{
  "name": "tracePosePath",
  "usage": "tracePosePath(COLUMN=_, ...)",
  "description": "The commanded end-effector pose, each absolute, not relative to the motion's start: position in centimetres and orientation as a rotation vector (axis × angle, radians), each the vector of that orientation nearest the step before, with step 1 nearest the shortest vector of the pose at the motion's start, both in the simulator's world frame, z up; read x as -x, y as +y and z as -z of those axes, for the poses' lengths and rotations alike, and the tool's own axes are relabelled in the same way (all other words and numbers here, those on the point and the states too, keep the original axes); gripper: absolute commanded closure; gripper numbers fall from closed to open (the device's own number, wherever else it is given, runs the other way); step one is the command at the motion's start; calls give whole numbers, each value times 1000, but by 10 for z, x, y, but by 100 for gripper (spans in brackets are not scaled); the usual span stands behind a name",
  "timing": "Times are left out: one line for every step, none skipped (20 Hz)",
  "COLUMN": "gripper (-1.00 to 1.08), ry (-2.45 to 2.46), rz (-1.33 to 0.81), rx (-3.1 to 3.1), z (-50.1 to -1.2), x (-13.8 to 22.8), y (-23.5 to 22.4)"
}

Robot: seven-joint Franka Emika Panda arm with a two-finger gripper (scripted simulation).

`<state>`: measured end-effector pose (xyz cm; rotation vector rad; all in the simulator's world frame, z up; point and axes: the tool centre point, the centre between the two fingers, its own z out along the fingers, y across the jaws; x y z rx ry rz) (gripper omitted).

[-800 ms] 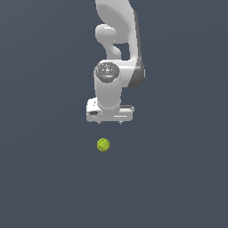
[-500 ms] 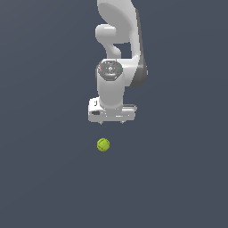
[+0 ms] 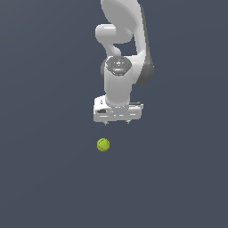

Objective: Pick up the object and move it to a goal position.

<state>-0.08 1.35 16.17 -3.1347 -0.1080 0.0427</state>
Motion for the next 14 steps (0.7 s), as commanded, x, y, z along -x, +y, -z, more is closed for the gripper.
tracePosePath(gripper=-92, ry=-96, rz=-42, rx=3135, z=-161, x=0, y=13)
tracePosePath(gripper=-92, ry=-86, rz=-42, rx=3135, z=-160, x=-1, y=12)
tracePosePath(gripper=-92, ry=-72, rz=-41, rx=3135, z=-160, x=-1, y=12)
tracePosePath(gripper=-92, ry=-56, rz=-41, rx=3135, z=-159, x=-2, y=11)
tracePosePath(gripper=-92, ry=-37, rz=-41, rx=3135, z=-158, x=-3, y=10)
tracePosePath(gripper=-92, ry=-15, rz=-40, rx=3135, z=-156, x=-4, y=8)
tracePosePath(gripper=-92, ry=9, rz=-40, rx=3134, z=-155, x=-6, y=7)
tracePosePath(gripper=-92, ry=35, rz=-39, rx=3134, z=-153, x=-7, y=5)
tracePosePath(gripper=-92, ry=64, rz=-38, rx=3133, z=-151, x=-9, y=4)
tracePosePath(gripper=-92, ry=96, rz=-37, rx=3132, z=-150, x=-10, y=2)
tracePosePath(gripper=-92, ry=130, rz=-36, rx=3130, z=-147, x=-12, y=0)
tracePosePath(gripper=-92, ry=167, rz=-35, rx=3128, z=-145, x=-14, y=-2)
tracePosePath(gripper=-92, ry=207, rz=-34, rx=3125, z=-143, x=-16, y=-5)
tracePosePath(gripper=-92, ry=249, rz=-33, rx=3122, z=-140, x=-18, y=-7)
